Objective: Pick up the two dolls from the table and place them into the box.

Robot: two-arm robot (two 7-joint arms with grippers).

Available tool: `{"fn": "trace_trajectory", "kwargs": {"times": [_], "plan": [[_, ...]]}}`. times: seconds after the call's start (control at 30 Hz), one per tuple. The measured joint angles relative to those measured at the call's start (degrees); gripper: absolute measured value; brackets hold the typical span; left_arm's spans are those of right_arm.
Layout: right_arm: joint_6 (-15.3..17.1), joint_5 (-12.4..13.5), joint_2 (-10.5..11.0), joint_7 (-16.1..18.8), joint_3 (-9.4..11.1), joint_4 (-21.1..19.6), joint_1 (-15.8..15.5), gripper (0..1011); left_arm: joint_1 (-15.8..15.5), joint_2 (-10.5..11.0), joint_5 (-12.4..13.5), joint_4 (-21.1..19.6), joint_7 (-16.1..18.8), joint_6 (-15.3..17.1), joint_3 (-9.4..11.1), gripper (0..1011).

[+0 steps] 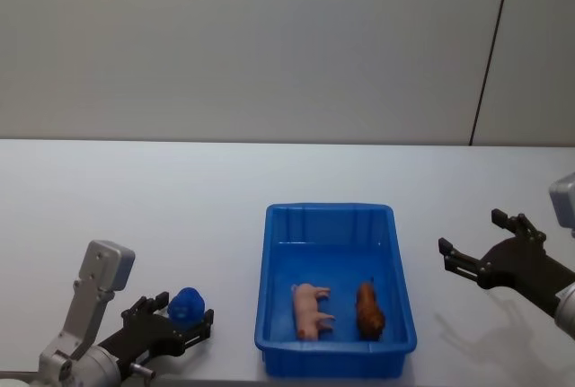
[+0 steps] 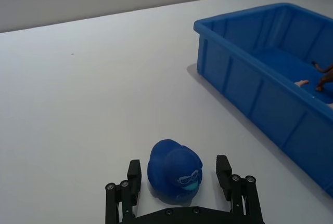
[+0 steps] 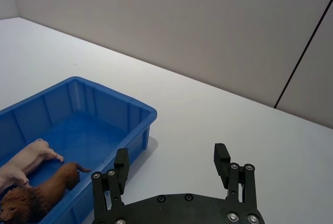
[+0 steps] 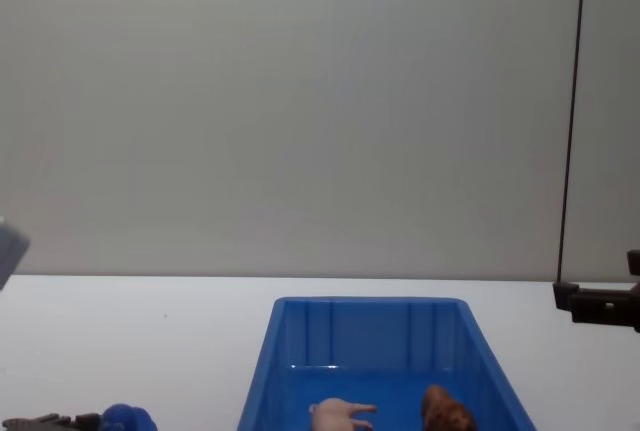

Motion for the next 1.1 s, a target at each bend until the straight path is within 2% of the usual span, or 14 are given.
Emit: {"fn": "trace_trajectory", "kwargs": {"times": [0.13, 0.17, 0.27, 0.3, 0.4, 0.77, 1.1], "plan": [[0.0, 0.0, 0.0, 0.0, 0.0, 0.0, 0.0, 1001, -0.7, -0.1, 1.4, 0.5, -0.7, 1.3, 0.0, 834], [0.0, 0.0, 0.0, 0.0, 0.0, 0.0, 0.0, 1001, -0.9, -0.1, 2.0, 0.7, -1.1, 1.7, 0.0, 782], [0.0, 0.0, 0.0, 0.0, 0.0, 0.0, 0.0, 1001, -1.3, -0.2, 2.7, 0.9, -1.5, 2.1, 0.0, 730], [0.0, 0.0, 0.0, 0.0, 0.0, 0.0, 0.0, 1001, -1.6, -0.3, 3.1, 1.1, -1.8, 2.4, 0.0, 673], [0.0, 0.0, 0.0, 0.0, 0.0, 0.0, 0.0, 1001, -2.0, -0.3, 3.8, 1.1, -2.2, 2.8, 0.0, 591], [0.0, 0.0, 0.0, 0.0, 0.0, 0.0, 0.0, 1001, -3.8, -0.5, 7.2, -0.3, -3.4, 3.7, -0.3, 499], [0.0, 0.0, 0.0, 0.0, 0.0, 0.0, 0.0, 1001, -8.5, -2.5, 12.0, -0.5, -6.6, 2.5, -0.2, 442]]}}
